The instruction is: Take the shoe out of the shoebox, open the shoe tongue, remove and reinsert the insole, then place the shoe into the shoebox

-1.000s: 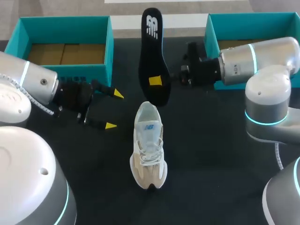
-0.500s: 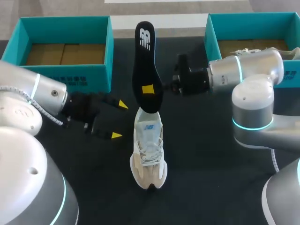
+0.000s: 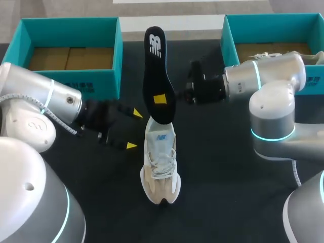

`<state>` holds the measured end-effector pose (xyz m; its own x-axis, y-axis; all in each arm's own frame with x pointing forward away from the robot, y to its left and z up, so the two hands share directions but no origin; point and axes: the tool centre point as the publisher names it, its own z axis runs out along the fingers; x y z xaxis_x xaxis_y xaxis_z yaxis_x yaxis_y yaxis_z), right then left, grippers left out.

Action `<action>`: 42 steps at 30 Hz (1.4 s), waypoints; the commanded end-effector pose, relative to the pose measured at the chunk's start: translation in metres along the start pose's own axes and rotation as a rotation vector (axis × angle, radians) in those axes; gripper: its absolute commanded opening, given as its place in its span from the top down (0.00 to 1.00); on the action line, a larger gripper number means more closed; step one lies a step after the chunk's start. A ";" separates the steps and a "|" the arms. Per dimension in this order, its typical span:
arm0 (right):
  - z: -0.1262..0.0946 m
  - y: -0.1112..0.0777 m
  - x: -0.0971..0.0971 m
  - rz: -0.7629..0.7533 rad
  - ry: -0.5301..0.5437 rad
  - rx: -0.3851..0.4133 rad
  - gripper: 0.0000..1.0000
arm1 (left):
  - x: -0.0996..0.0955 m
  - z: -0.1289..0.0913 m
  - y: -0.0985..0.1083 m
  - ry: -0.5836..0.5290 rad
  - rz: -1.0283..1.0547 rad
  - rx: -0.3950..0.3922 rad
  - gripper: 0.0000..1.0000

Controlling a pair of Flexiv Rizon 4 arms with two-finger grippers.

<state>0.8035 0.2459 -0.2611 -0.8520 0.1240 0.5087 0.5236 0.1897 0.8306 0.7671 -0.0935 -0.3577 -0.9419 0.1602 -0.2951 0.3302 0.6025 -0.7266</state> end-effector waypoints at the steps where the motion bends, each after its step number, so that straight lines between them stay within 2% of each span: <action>1: 0.010 -0.013 -0.008 -0.019 -0.018 -0.011 1.00 | -0.002 0.008 0.000 -0.009 -0.011 -0.020 0.00; 3: 0.010 -0.020 -0.010 -0.013 -0.016 -0.037 1.00 | -0.002 0.009 0.000 -0.018 -0.015 -0.023 0.00; 18: 0.020 -0.049 -0.019 0.000 -0.011 -0.045 1.00 | -0.003 0.009 0.000 -0.025 -0.038 -0.040 0.00; 29: 0.024 -0.081 -0.018 0.037 -0.002 -0.060 1.00 | -0.003 0.009 0.000 -0.025 -0.038 -0.040 0.00; 42: 0.029 -0.107 -0.011 0.114 0.003 -0.036 1.00 | -0.003 0.009 0.000 -0.025 -0.038 -0.040 0.00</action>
<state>0.7622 0.2506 -0.3564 -0.7892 0.1334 0.5994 0.6137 0.1372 0.7775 0.7699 -0.1007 -0.3622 -0.9515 0.1161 -0.2849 0.2916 0.6353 -0.7151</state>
